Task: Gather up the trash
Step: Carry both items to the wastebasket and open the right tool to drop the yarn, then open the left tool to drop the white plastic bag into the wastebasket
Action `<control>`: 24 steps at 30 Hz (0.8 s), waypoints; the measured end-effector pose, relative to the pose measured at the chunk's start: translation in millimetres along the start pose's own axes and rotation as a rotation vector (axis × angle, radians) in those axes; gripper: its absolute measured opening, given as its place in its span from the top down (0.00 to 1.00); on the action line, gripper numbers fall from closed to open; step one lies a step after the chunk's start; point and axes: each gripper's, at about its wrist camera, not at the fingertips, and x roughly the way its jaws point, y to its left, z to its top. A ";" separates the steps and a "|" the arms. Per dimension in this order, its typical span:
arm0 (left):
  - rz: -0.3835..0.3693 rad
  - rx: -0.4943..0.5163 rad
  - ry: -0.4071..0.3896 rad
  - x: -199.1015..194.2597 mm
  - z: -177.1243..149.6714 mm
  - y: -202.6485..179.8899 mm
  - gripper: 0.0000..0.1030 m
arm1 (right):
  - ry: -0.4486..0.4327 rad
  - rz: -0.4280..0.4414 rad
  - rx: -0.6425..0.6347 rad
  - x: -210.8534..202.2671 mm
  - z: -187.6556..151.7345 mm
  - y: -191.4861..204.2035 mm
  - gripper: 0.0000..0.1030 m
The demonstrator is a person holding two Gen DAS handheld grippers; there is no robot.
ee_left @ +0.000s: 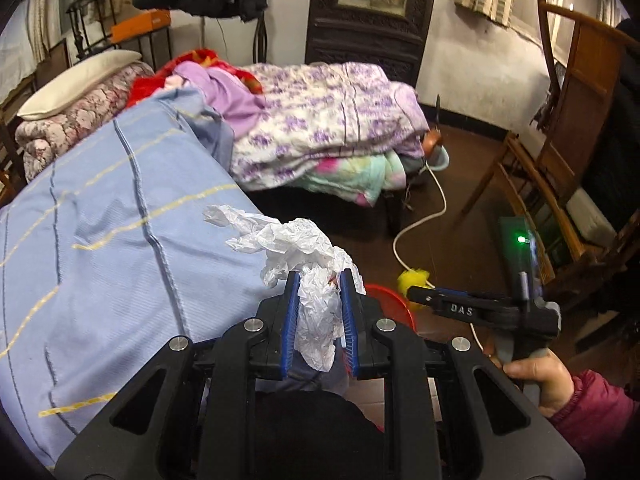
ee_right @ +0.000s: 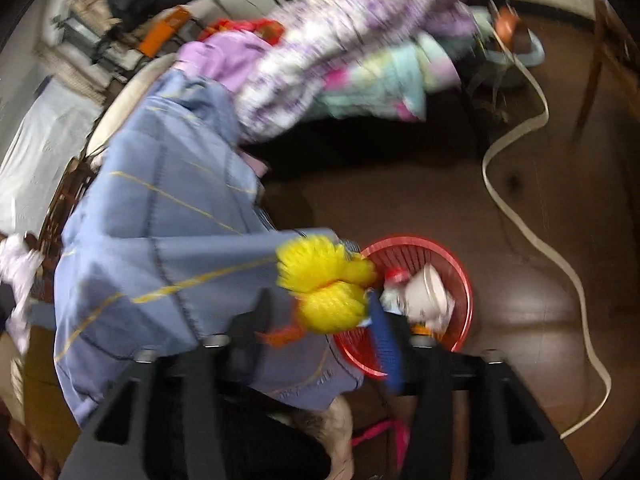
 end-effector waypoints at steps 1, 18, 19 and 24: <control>-0.001 0.001 0.007 3.0 -0.1 -0.1 0.79 | 0.019 0.012 0.043 3.3 -0.2 -8.8 0.45; -0.094 0.163 0.117 61.3 9.4 -55.5 0.79 | -0.262 0.070 0.001 -96.6 27.1 -2.9 0.38; -0.103 0.174 0.129 69.2 10.2 -61.9 0.79 | -0.270 0.068 0.002 -99.3 28.1 -5.4 0.37; -0.129 0.211 0.181 104.1 12.5 -85.1 0.77 | -0.265 0.073 0.034 -103.0 32.2 -23.1 0.37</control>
